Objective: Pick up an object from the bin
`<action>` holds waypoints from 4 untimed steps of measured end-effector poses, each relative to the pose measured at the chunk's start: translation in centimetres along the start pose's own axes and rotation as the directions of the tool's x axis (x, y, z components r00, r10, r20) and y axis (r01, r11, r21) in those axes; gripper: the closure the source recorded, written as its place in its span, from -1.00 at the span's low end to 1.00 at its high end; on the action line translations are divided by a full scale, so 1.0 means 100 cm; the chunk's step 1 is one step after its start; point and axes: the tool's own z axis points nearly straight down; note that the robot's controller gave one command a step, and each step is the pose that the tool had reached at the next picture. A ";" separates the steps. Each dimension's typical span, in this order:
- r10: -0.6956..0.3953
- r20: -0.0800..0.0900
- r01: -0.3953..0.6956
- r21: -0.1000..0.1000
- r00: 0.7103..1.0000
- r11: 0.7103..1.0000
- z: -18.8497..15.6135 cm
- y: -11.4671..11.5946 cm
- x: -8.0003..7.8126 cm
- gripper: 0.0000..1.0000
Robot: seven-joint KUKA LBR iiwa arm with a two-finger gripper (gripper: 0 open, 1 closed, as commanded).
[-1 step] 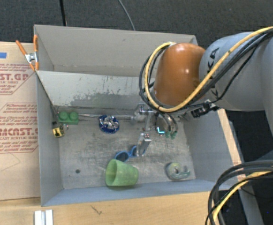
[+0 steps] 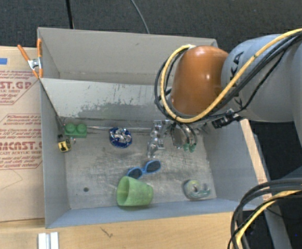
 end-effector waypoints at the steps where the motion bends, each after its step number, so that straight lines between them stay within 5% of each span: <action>1: 0.000 0.000 0.000 0.000 1.000 1.000 0.000 0.000 0.000 -1.00; 2: -0.166 0.013 0.166 0.001 0.986 0.986 0.103 -0.043 0.042 -1.00; 3: -0.167 0.003 0.167 0.000 0.986 0.986 0.101 -0.043 0.043 1.00; 4: -0.175 0.009 0.175 0.002 0.985 0.985 -0.063 -0.028 0.039 1.00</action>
Offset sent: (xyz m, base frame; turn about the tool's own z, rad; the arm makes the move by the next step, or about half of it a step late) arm 0.0000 0.0000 0.0000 0.0000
